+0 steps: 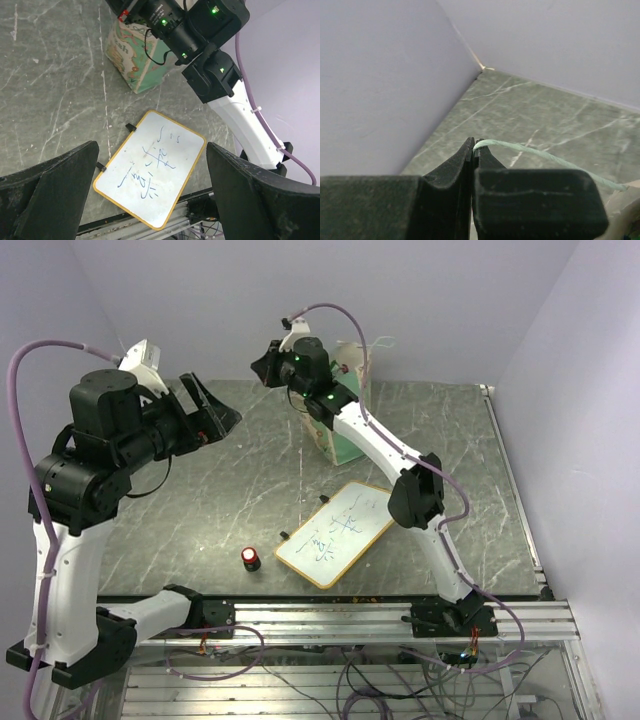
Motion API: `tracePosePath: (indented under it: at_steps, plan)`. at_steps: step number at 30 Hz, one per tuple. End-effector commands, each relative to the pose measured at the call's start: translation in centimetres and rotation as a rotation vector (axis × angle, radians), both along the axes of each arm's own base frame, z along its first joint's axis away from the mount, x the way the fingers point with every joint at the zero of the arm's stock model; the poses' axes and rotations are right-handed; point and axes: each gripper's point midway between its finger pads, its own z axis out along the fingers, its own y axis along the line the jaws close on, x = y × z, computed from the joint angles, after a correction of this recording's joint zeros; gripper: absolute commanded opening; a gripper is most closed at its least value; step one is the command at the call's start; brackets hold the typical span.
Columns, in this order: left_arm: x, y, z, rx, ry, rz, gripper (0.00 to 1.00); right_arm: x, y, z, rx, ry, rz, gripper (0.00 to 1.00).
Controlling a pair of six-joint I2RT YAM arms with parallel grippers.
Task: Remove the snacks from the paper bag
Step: Move the paper bag to the center of the board.
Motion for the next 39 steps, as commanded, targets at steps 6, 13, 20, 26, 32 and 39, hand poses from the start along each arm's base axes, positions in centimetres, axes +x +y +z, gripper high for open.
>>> tracePosePath:
  at_steps: [6,13,20,26,32,39]
  plan:
    - [-1.6,0.0,0.1,-0.047,-0.023,-0.021,0.99,-3.5,1.1,6.6,0.145,-0.017,0.043,0.1]
    - [-1.8,0.7,0.6,-0.042,-0.034,0.013,0.99,-4.1,-1.3,4.9,-0.018,0.023,0.005,0.41]
    - [0.2,0.0,-0.6,-0.042,-0.014,0.019,0.99,-6.3,-7.1,3.4,-0.34,-0.014,-0.037,0.8]
    - [4.2,-2.8,-2.0,-0.067,0.018,-0.046,0.99,-8.2,-13.3,4.1,-0.552,-0.06,-0.135,0.98]
    - [10.0,-5.2,-1.9,-0.051,0.009,-0.094,0.99,-7.7,-19.1,6.4,-0.64,-0.088,-0.321,1.0]
    - [17.1,-8.8,-4.1,-0.146,0.074,-0.162,1.0,-4.2,-29.3,7.1,-0.444,0.071,-0.48,1.0]
